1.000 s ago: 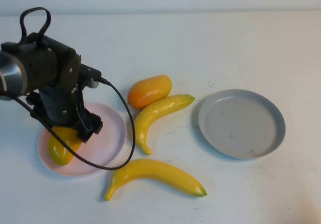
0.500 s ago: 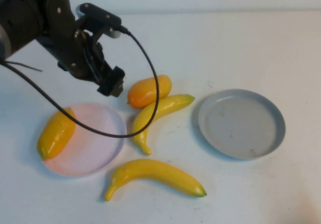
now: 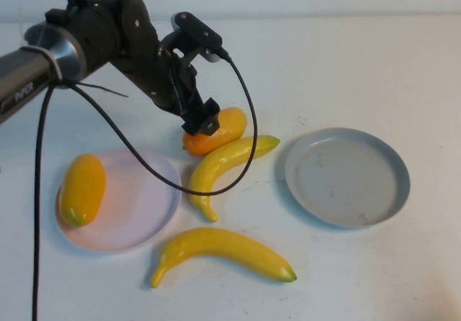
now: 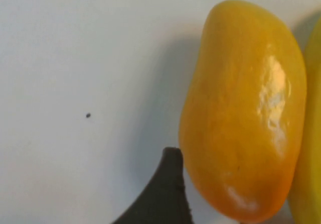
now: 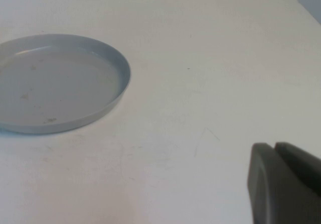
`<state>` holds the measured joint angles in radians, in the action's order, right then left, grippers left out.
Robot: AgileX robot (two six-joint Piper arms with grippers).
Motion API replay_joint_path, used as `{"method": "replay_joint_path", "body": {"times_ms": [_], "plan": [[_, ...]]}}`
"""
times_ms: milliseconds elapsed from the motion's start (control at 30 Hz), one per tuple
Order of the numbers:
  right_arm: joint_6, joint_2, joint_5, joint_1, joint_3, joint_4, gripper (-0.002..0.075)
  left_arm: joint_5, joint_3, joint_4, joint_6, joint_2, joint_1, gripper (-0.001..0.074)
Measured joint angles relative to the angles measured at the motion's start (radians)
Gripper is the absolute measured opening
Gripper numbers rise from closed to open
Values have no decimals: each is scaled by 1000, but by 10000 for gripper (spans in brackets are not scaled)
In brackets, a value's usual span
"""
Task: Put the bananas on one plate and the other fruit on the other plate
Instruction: Put one type of fruit in the left plate
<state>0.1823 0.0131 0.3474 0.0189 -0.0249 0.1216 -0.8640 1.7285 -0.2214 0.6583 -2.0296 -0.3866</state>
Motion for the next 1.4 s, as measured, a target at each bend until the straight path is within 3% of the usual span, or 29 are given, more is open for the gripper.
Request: {"method": "replay_joint_path", "body": {"times_ms": [300, 867, 967, 1133, 1400], "plan": [[0, 0, 2, 0, 0, 0, -17, 43, 15, -101, 143, -41, -31, 663], [0, 0, 2, 0, 0, 0, -17, 124, 21, -80, 172, -115, -33, 657], [0, 0, 2, 0, 0, 0, -17, 126, 21, -77, 172, -117, -33, 615], [0, 0, 2, 0, 0, 0, -17, 128, 21, -71, 172, -121, -33, 466], [0, 0, 2, 0, 0, 0, -17, 126, 21, -70, 172, -121, -33, 466]]}}
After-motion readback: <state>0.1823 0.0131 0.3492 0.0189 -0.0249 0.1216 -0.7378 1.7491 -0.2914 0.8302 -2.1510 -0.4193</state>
